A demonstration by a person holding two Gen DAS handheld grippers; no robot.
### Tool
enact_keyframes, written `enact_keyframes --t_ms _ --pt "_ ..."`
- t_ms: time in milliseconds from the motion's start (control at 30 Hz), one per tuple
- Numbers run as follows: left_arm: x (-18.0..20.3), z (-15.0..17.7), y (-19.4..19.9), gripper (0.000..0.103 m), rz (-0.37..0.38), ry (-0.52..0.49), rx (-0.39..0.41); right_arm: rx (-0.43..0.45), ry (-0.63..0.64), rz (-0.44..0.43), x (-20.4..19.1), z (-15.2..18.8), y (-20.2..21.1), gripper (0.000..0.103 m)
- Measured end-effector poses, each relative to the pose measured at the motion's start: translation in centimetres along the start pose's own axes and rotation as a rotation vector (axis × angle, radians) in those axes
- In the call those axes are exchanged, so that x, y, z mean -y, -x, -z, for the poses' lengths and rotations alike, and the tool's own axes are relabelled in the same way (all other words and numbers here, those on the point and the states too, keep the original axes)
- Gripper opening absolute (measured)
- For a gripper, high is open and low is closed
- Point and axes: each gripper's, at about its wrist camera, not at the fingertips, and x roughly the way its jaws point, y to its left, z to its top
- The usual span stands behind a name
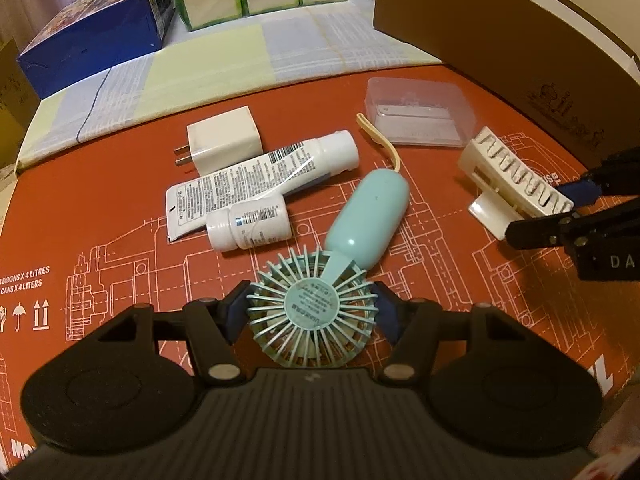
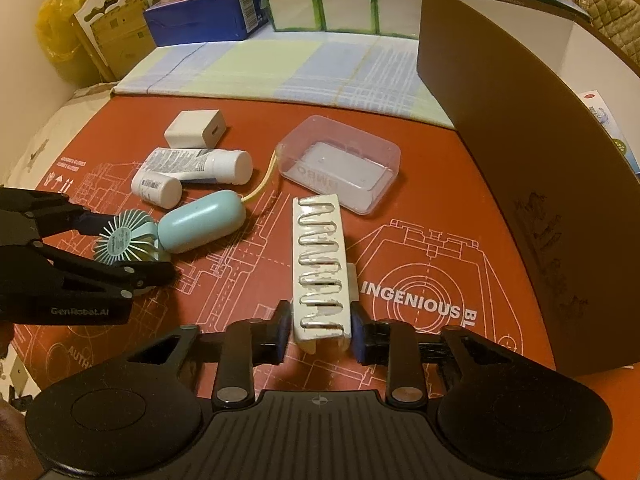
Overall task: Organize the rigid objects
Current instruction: 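Lift the fan and white rack and carry both toward the brown box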
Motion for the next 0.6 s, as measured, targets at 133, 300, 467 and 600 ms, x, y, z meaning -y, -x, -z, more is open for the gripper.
enact_keyframes --t_ms 133,300,467,600 --pt "0.1 0.0 0.2 0.06 -0.006 -0.007 0.011 0.014 -0.009 0.009 0.1 -0.2 0.1 0.048" --pt "0.1 -0.1 0.9 0.06 0.001 -0.005 0.024 0.029 0.0 0.017 0.0 -0.7 -0.2 0.049" --pt "-0.1 -0.1 1.2 0.06 -0.006 0.004 0.024 0.027 0.003 0.016 0.1 -0.9 -0.7 0.048" --pt "-0.3 -0.1 1.7 0.059 -0.007 0.011 0.03 0.023 0.01 0.006 0.1 -0.9 -0.7 0.025"
